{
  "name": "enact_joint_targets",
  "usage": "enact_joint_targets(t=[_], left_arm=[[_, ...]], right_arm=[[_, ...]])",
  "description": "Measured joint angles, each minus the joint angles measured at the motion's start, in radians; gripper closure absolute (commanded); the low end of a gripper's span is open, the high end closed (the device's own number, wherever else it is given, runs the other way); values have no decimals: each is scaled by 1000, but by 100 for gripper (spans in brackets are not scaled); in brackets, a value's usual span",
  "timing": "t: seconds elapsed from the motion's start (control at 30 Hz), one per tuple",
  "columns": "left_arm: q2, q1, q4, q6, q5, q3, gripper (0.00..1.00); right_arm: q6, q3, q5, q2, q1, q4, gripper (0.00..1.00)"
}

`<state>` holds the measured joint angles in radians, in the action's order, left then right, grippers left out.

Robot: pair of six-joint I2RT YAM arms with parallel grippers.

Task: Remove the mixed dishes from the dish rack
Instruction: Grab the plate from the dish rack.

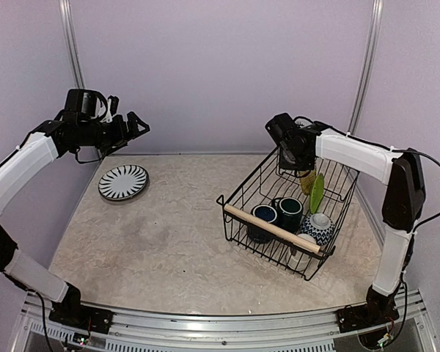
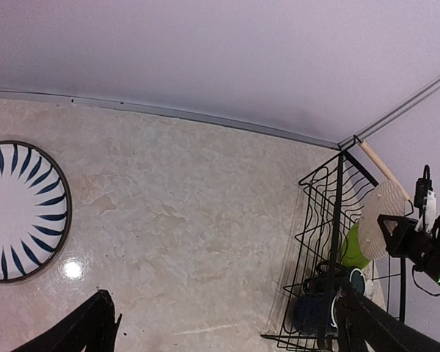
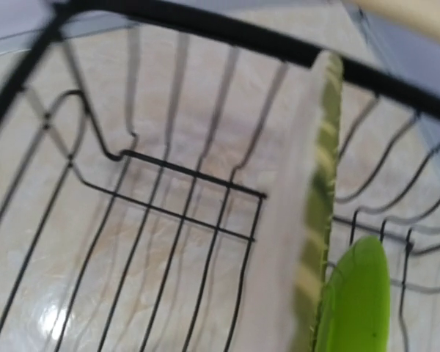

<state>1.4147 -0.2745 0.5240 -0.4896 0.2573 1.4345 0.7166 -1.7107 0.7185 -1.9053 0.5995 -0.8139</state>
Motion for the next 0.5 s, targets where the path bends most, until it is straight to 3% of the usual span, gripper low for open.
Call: enact_joint_targets(t=[0.3, 0.5], left_arm=[[10, 0, 0, 0, 0, 0, 1], [21, 0, 0, 0, 6, 0, 1]], right_arm=[[-395, 28, 69, 72, 124, 185, 100], [-709, 213, -153, 251, 145, 399, 100]])
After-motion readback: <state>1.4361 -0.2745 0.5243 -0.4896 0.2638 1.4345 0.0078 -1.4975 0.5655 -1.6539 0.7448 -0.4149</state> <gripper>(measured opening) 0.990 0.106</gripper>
